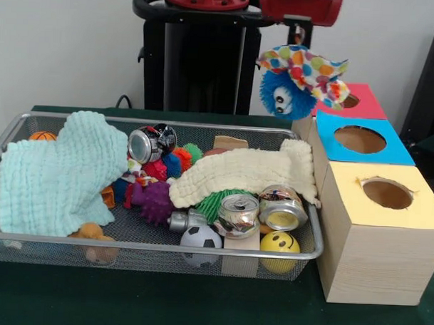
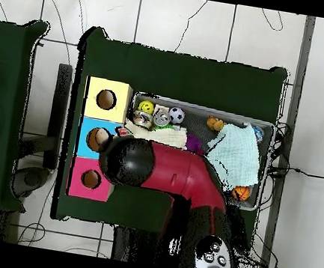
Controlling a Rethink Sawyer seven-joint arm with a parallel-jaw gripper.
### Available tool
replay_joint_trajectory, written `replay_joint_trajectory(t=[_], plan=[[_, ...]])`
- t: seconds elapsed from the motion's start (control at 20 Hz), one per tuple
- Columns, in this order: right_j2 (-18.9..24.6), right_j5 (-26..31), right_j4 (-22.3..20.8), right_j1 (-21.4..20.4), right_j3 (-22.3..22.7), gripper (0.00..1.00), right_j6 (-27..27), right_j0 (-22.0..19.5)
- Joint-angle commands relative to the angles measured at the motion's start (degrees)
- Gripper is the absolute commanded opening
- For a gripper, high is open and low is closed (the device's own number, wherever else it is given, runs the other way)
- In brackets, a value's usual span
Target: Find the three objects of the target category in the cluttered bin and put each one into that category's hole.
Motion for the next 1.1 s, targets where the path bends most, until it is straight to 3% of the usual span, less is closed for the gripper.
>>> replay_joint_trajectory(t=[0.05,0.4,1.1], plan=[[0.8,-4.0,-1.7,0.6,3.9,0.0,0.1,-3.8],[2.0,-5.7,-3.2,1.7,3.8,0.0,-0.6,-6.2],[2.1,-8.2,-5.2,3.3,2.2,0.0,-1.1,-6.4]])
